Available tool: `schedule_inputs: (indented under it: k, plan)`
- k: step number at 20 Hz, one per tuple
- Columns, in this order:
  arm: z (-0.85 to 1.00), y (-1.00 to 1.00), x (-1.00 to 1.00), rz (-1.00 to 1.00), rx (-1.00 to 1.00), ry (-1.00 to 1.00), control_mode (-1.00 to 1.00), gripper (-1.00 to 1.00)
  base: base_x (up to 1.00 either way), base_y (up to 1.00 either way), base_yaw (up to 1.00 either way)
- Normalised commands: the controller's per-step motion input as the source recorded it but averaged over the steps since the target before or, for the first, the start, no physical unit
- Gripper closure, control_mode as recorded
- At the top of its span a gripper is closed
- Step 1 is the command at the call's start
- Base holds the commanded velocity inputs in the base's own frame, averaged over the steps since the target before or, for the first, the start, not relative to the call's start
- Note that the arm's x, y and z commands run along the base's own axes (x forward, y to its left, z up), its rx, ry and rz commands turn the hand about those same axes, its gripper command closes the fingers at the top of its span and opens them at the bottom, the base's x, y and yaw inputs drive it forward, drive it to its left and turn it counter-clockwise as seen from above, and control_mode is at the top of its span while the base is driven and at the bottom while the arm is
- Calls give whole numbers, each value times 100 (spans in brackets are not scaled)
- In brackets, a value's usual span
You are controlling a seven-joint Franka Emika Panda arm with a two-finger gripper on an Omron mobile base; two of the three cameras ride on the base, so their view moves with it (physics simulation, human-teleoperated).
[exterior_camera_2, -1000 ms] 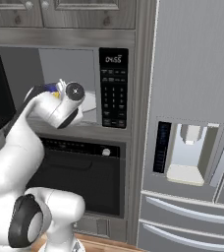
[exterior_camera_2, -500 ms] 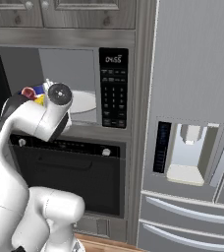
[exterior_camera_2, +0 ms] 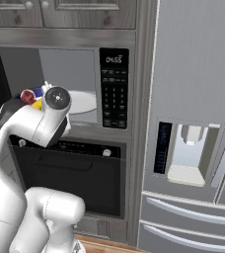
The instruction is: The microwave is finished heating the steak and corn. Take the bowl containing the food and place it on the dining counter.
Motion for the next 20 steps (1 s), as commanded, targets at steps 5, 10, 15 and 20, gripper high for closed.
schedule_inputs:
  k: [5,10,15,20]
  plan:
    - [0,-1,-5,0,0,0,-100,100,0,0,0]
    - [0,0,0,0,0,0,100,100,-57,-28,1]
    - [0,0,0,0,0,0,100,100,-90,-64,14]
    - [0,0,0,0,0,0,100,100,-89,-99,26]
